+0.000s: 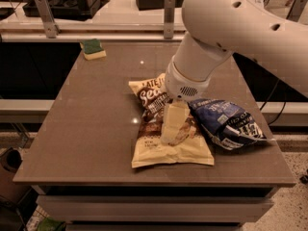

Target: Move brown chip bag near sponge

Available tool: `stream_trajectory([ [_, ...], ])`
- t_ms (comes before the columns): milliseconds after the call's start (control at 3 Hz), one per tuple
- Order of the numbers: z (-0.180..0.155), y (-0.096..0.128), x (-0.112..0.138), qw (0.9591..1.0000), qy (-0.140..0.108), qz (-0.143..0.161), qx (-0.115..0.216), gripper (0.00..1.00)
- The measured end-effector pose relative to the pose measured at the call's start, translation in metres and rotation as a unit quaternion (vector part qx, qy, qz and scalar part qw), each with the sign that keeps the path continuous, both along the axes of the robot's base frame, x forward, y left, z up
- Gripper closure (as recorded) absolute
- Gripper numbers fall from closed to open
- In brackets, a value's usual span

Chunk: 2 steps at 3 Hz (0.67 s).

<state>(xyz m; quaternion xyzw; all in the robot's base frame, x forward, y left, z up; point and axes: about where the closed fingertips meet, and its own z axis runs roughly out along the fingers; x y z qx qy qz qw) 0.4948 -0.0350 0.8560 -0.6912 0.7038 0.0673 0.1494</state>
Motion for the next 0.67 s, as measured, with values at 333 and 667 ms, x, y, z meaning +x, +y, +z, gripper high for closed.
stream_trajectory([
  [333,0.0005,0.0004,-0.0007,1.0000,-0.001,0.001,0.000,0.64],
  [667,0.0018,0.0004,-0.0008,1.0000,-0.001,0.001,-0.001,0.86],
])
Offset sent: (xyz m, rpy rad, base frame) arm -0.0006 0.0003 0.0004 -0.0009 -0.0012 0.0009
